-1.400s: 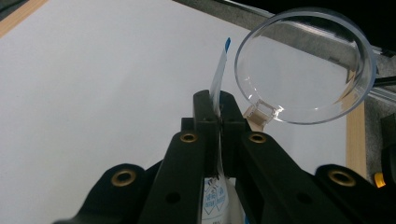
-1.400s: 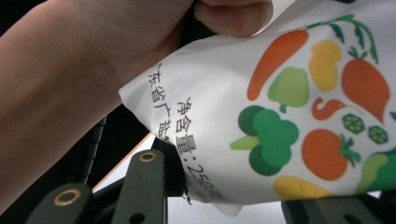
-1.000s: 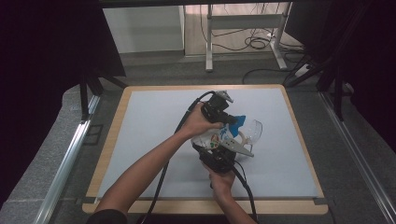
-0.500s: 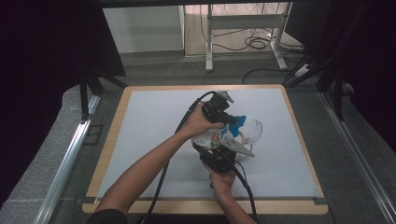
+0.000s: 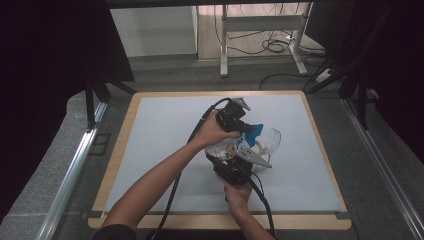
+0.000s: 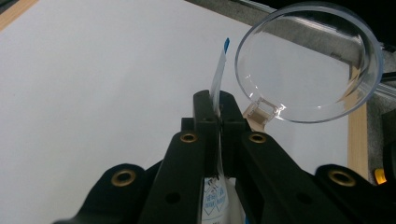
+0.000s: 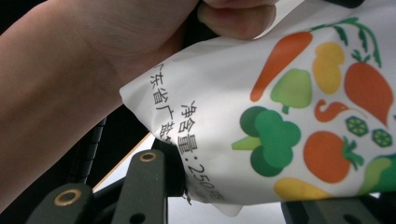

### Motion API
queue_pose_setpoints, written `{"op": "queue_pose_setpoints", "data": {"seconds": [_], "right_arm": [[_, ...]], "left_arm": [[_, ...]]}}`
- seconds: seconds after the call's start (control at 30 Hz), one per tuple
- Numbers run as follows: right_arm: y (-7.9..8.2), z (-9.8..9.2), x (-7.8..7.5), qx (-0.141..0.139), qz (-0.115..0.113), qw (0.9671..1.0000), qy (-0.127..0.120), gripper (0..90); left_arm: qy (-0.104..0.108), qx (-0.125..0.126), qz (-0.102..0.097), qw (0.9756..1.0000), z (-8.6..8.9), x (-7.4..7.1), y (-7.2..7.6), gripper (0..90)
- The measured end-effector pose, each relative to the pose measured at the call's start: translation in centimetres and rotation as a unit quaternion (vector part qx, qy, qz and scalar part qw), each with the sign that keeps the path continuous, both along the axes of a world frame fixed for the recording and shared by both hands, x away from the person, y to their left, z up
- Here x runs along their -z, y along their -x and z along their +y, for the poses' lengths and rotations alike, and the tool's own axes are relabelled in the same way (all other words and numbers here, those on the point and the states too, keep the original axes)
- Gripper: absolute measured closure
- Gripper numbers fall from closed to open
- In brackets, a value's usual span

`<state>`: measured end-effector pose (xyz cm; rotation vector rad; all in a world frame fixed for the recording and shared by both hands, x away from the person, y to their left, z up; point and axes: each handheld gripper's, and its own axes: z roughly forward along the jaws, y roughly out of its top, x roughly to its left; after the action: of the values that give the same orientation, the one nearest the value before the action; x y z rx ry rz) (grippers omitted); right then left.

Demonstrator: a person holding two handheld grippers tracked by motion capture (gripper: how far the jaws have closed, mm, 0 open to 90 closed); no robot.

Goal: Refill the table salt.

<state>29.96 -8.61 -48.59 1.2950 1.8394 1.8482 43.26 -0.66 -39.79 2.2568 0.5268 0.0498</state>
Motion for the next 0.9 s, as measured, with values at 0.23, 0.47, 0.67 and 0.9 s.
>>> {"op": "queue_pose_setpoints", "data": {"seconds": [0.23, 0.47, 0.67, 0.9], "right_arm": [[0.01, 0.02, 0.00, -0.001, -0.001, 1.0000, 0.000, 63.9], [0.02, 0.04, -0.01, -0.002, 0.000, 1.0000, 0.000, 64.0], [0.02, 0.11, 0.00, -0.004, -0.002, 1.0000, 0.001, 64.0], [0.01, 0.13, 0.02, -0.004, -0.002, 1.0000, 0.001, 64.0]], "left_arm": [[-0.001, 0.000, -0.002, 1.0000, 0.02, -0.02, 0.06, 89.5], [-0.002, -0.001, -0.002, 1.0000, 0.06, -0.01, 0.09, 89.6], [-0.001, -0.001, -0.001, 1.0000, 0.16, 0.01, 0.13, 89.6], [0.000, -0.001, -0.002, 1.0000, 0.18, 0.00, 0.14, 89.5]]}}
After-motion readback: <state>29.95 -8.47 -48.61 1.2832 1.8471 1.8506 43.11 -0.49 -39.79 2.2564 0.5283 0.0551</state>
